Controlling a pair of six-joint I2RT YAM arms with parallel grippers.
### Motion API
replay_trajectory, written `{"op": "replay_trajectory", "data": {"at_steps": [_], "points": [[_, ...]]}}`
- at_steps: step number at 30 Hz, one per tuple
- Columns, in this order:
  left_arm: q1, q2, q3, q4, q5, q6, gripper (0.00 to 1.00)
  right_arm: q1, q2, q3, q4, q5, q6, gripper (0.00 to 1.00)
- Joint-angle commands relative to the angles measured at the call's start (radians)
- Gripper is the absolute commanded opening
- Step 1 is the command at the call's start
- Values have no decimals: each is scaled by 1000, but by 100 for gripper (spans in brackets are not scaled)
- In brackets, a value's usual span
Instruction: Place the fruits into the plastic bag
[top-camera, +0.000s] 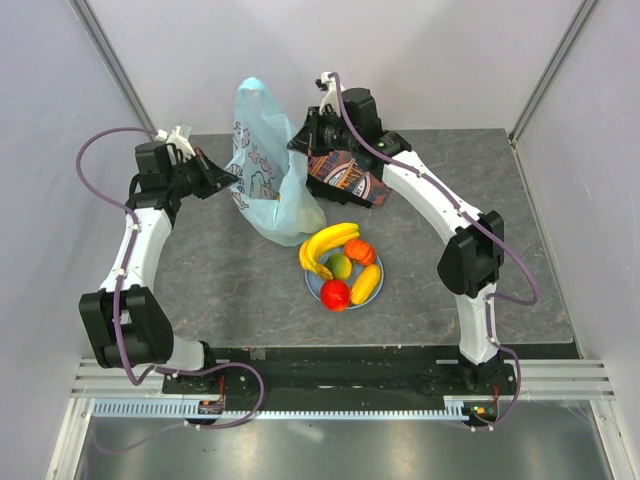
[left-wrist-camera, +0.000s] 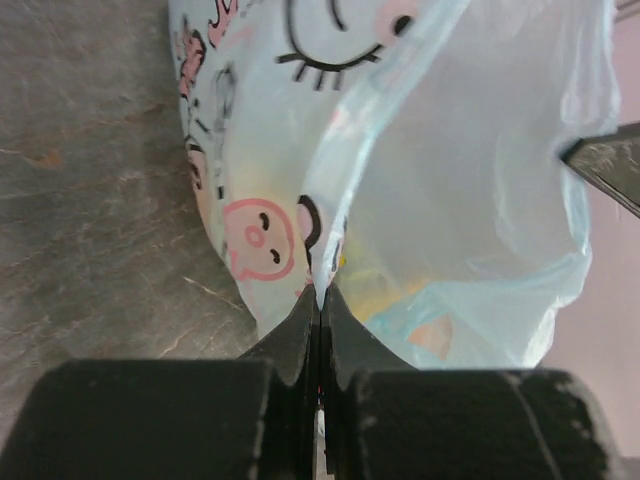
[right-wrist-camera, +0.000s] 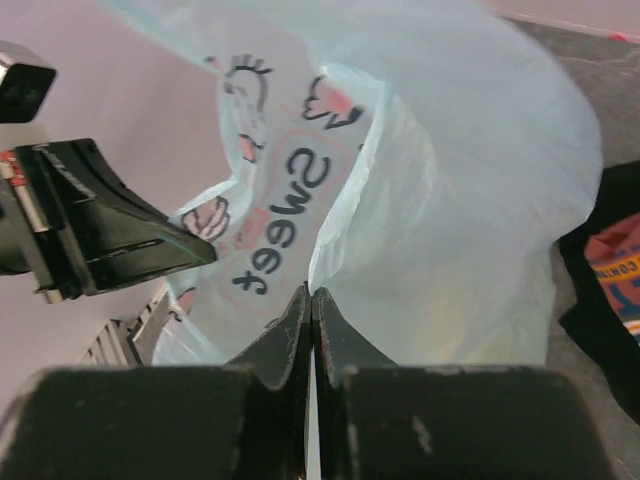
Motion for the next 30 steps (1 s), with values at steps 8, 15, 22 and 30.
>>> {"op": "replay_trajectory", "data": {"at_steps": [8, 15, 22, 30], "points": [[2, -12, -7, 68, 166, -20, 1, -46, -57, -12, -10, 29, -48, 52], [-3, -32, -46, 105, 149, -35, 2, -66, -214, -131, -19, 104, -104, 77], [-4, -58, -81, 109, 120, -29, 2, -71, -414, -394, -108, 231, -247, 82], [-6, -67, -78, 114, 106, -26, 2, -71, -471, -647, -297, 244, -310, 82]]}}
